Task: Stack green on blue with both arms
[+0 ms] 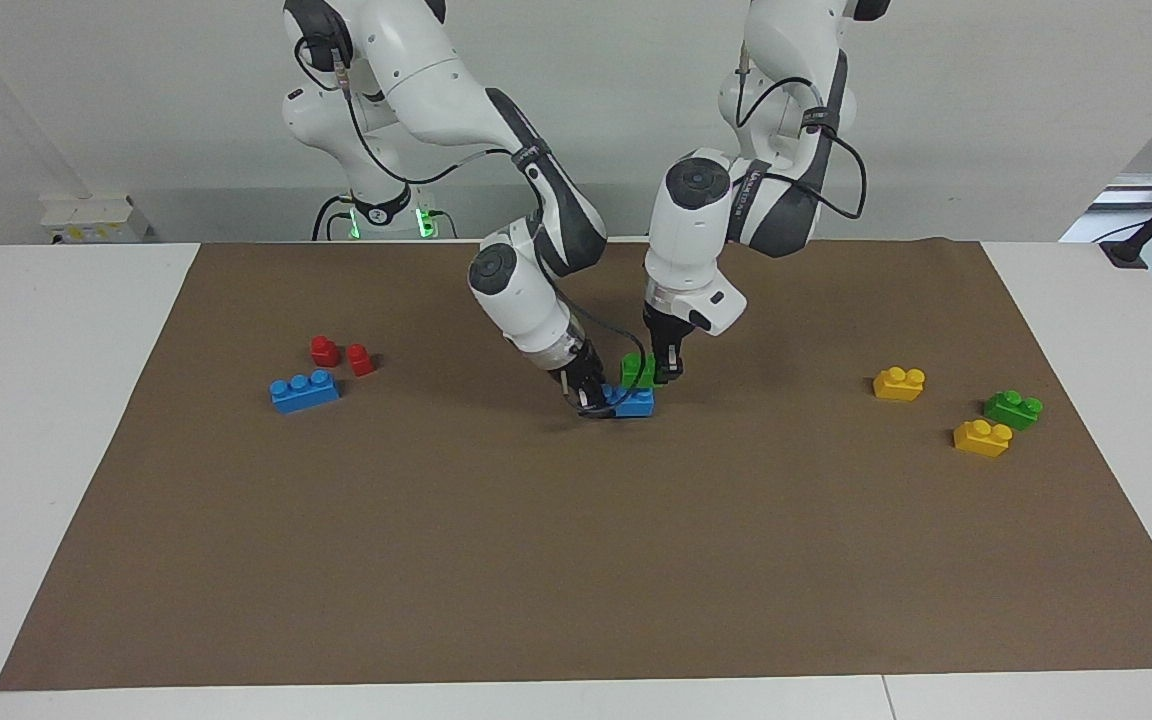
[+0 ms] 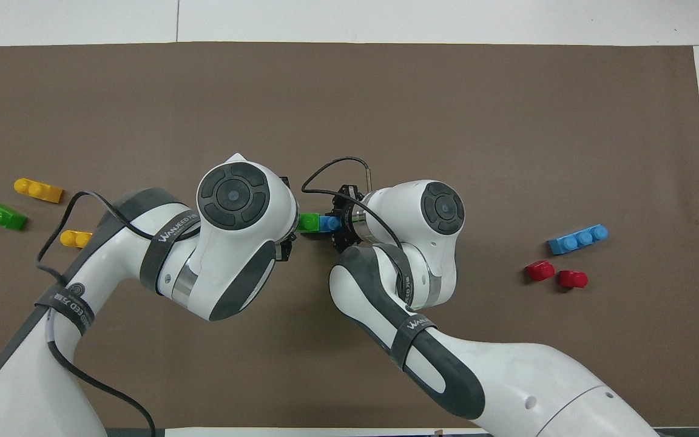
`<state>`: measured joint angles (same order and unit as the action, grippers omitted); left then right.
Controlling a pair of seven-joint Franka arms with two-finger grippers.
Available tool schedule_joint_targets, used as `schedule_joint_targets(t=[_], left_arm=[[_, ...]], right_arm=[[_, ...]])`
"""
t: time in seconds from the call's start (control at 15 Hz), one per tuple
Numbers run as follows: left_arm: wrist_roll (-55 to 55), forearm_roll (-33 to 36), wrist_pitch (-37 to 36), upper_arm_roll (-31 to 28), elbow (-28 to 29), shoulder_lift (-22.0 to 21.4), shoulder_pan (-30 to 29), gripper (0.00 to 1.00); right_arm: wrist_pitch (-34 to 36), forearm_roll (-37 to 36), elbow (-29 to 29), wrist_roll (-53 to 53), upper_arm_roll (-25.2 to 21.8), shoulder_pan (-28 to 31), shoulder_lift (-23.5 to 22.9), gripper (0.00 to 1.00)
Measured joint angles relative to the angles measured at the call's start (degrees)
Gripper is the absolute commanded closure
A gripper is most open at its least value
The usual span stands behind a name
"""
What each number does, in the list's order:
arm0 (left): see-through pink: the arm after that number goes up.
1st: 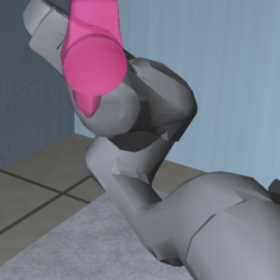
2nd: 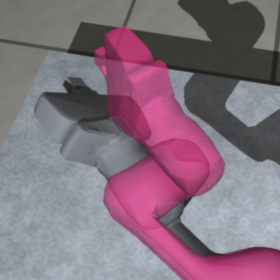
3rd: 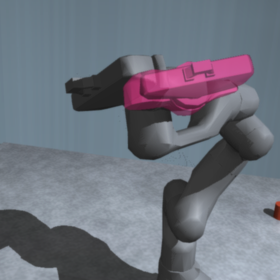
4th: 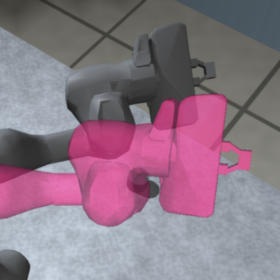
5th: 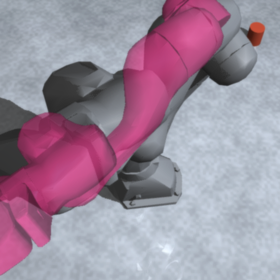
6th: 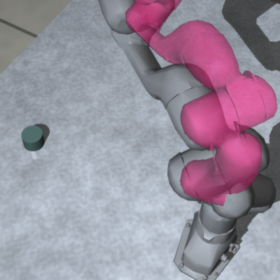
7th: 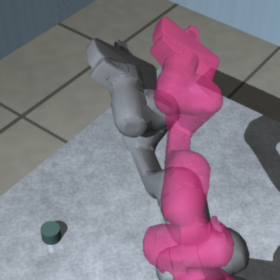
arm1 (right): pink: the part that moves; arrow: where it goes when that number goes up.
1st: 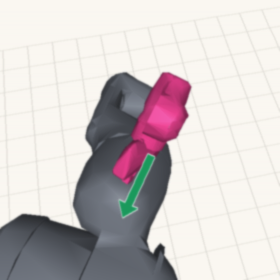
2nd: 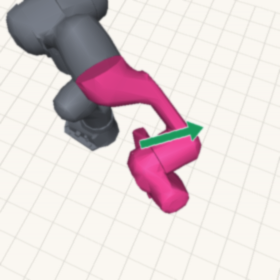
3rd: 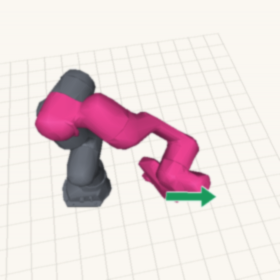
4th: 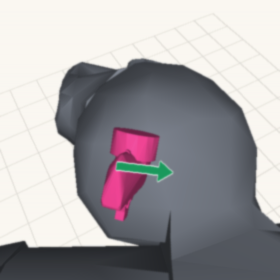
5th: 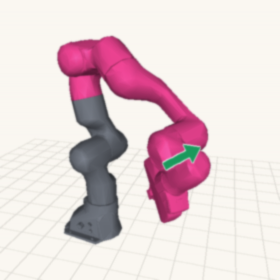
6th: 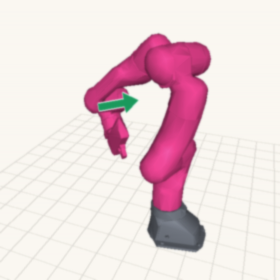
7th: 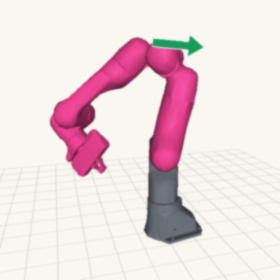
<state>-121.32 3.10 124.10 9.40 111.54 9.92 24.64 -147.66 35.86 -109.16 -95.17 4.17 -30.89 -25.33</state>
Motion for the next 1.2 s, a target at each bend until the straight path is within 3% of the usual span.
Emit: schedule_joint_targets(t=[1.2], left_arm=[[-1.9,1.4,9.4,-0.1,5.2,-0.3,0.6,1.0]], right_arm=[[-1.4,1.3,-1.5,0.3,-0.1,0.0,0.0,1.0]])
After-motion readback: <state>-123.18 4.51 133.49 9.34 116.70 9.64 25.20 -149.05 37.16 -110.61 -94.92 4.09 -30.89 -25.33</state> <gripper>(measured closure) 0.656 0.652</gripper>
